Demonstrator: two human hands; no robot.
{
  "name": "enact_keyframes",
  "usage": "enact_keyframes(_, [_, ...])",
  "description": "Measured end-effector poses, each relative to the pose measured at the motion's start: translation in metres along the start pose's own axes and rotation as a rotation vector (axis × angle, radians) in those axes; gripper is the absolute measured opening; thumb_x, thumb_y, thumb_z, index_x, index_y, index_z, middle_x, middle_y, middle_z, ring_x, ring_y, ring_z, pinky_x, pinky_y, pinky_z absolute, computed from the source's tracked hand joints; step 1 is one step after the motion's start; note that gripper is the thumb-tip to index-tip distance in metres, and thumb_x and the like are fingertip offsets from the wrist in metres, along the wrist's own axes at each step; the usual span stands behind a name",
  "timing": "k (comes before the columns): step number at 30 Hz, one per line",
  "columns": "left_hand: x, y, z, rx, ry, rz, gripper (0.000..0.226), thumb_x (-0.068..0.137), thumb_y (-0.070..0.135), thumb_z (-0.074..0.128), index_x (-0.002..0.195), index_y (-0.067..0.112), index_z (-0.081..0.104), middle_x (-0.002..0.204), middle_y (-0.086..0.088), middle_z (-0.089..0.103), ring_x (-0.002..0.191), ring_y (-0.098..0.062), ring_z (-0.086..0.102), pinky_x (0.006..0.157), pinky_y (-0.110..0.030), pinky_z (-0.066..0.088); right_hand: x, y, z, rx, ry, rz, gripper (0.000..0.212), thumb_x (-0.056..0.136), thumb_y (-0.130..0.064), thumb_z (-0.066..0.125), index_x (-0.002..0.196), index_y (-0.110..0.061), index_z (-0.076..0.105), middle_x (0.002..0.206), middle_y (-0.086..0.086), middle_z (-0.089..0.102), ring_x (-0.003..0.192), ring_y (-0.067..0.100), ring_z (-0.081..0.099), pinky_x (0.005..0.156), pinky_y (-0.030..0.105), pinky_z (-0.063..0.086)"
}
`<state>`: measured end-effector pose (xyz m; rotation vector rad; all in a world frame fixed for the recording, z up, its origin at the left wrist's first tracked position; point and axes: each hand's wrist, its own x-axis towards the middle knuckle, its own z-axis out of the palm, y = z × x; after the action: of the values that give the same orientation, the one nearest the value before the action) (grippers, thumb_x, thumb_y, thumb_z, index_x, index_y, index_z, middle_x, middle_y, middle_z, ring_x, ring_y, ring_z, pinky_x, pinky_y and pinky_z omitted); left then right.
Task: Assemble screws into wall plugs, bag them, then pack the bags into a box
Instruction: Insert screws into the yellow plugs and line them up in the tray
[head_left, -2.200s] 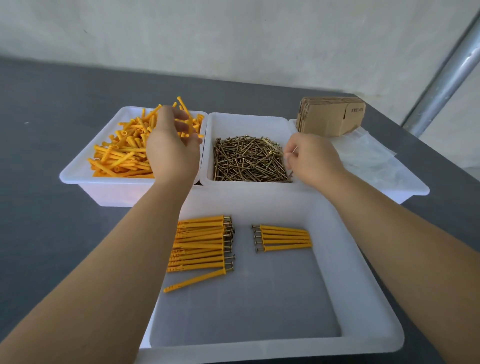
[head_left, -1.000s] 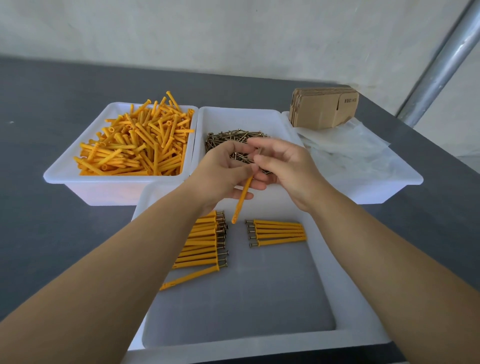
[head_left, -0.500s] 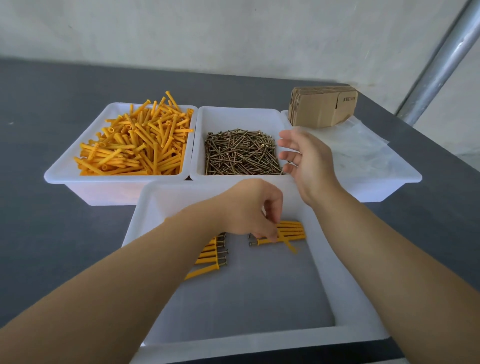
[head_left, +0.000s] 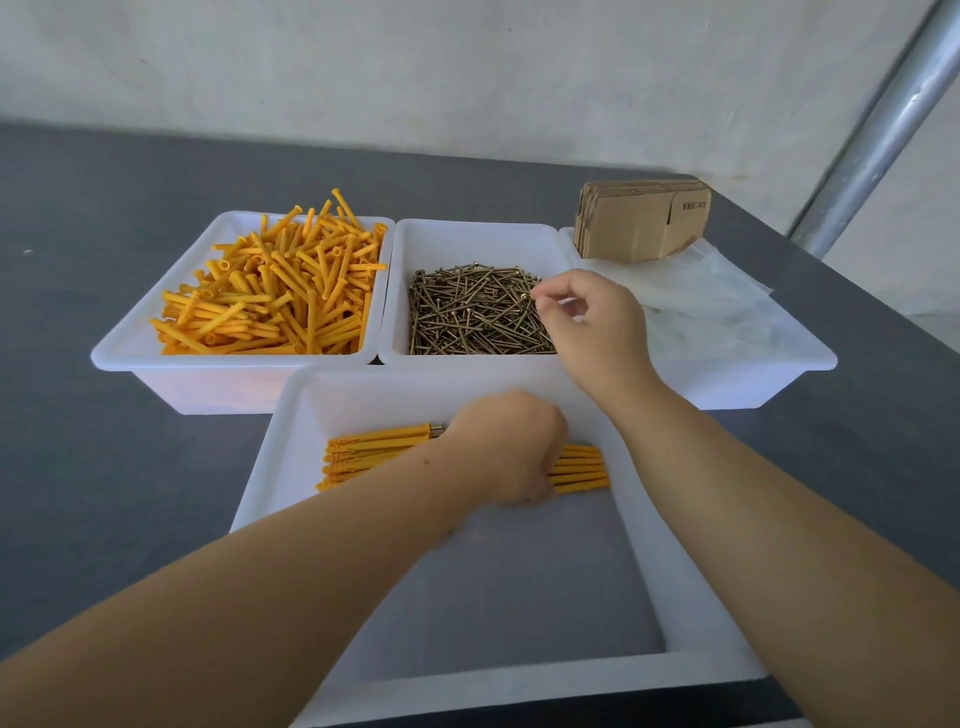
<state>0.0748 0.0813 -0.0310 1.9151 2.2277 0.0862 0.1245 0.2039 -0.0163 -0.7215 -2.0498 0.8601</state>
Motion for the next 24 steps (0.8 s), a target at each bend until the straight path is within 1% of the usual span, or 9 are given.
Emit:
enact_keyframes(4, [-0.001,-0.019,-0.028,-0.135,0.461,-0.056,0.035,0.087,0.042,0.065,0.064,0.023,0.048,0.075,0.005,0.053,0.078,-0.021,0.054,0.072,-0.037,0.05,0.009,0.001,0.0,-0.204,0.057,-0.1,0.022,0.088,-0.009,0.056,0.095,-0.022,0.073,0.095,-0.006,0.07,0.087,0.011,0.063,0.077,0.025,0.048])
enact_keyframes(6, [-0.003,-0.039,-0.042,-0.144,0.78,-0.156,0.023,0.093,0.032,0.058,0.079,0.014,0.061,0.086,-0.003,0.059,0.082,-0.025,0.057,0.068,-0.038,0.049,0.009,0.006,0.002,-0.178,0.02,-0.078,0.024,0.089,-0.006,0.056,0.101,-0.019,0.073,0.1,-0.004,0.071,0.092,0.013,0.064,0.084,0.029,0.051])
enact_keyframes(8, [-0.005,-0.066,-0.05,-0.071,0.921,-0.383,0.023,0.095,0.027,0.053,0.096,0.009,0.067,0.102,-0.012,0.06,0.096,-0.032,0.056,0.071,-0.04,0.051,0.008,0.009,0.004,-0.199,-0.017,-0.078,0.025,0.091,-0.006,0.056,0.106,-0.018,0.072,0.106,-0.002,0.07,0.097,0.014,0.064,0.088,0.032,0.053])
enact_keyframes(10, [-0.011,-0.095,-0.053,-0.064,0.812,-0.667,0.027,0.095,0.026,0.05,0.11,0.01,0.066,0.119,-0.016,0.053,0.113,-0.038,0.048,0.085,-0.048,0.05,0.01,0.012,0.005,-0.247,-0.079,-0.036,0.026,0.092,-0.012,0.059,0.115,-0.021,0.068,0.114,-0.002,0.067,0.103,0.015,0.063,0.087,0.031,0.051])
enact_keyframes(13, [-0.019,-0.123,-0.051,-0.168,0.461,-0.976,0.035,0.094,0.025,0.048,0.125,0.011,0.059,0.135,-0.019,0.043,0.128,-0.041,0.036,0.098,-0.056,0.041,0.015,0.009,0.008,-0.503,-0.359,0.064,0.036,0.097,-0.032,0.055,0.133,-0.028,0.056,0.133,0.001,0.057,0.116,0.023,0.057,0.083,0.03,0.04])
enact_keyframes(15, [-0.019,-0.129,-0.048,-0.211,0.318,-1.031,0.038,0.093,0.023,0.05,0.128,0.009,0.055,0.138,-0.019,0.043,0.132,-0.041,0.033,0.103,-0.055,0.039,0.018,-0.002,0.01,-0.65,-0.602,0.092,0.039,0.103,-0.038,0.04,0.138,-0.025,0.052,0.142,0.003,0.052,0.126,0.026,0.05,0.09,0.033,0.038])
enact_keyframes(18, [-0.017,-0.128,-0.046,-0.228,0.306,-1.042,0.031,0.089,0.018,0.054,0.118,0.007,0.056,0.13,-0.018,0.051,0.127,-0.04,0.04,0.103,-0.054,0.04,0.024,-0.018,0.013,-0.725,-0.826,0.196,0.047,0.107,-0.038,0.028,0.143,-0.017,0.051,0.15,0.007,0.045,0.136,0.029,0.041,0.104,0.035,0.033])
enact_keyframes(21, [-0.019,-0.13,-0.045,-0.271,0.405,-1.021,0.019,0.087,0.011,0.055,0.104,0.007,0.06,0.113,-0.017,0.059,0.113,-0.038,0.052,0.098,-0.053,0.046,0.027,-0.019,0.016,-0.707,-0.839,0.233,0.039,0.104,-0.032,0.033,0.105,-0.012,0.066,0.115,0.008,0.061,0.108,0.028,0.054,0.082,0.033,0.039])
enact_keyframes(24, [-0.02,-0.133,-0.046,-0.308,0.497,-1.008,0.01,0.087,0.007,0.057,0.096,0.007,0.062,0.1,-0.015,0.063,0.096,-0.035,0.058,0.09,-0.049,0.052,0.026,-0.013,0.017,-0.646,-0.704,0.267,0.035,0.098,-0.028,0.041,0.065,-0.016,0.044,0.071,0.002,0.047,0.071,0.022,0.046,0.057,0.031,0.029])
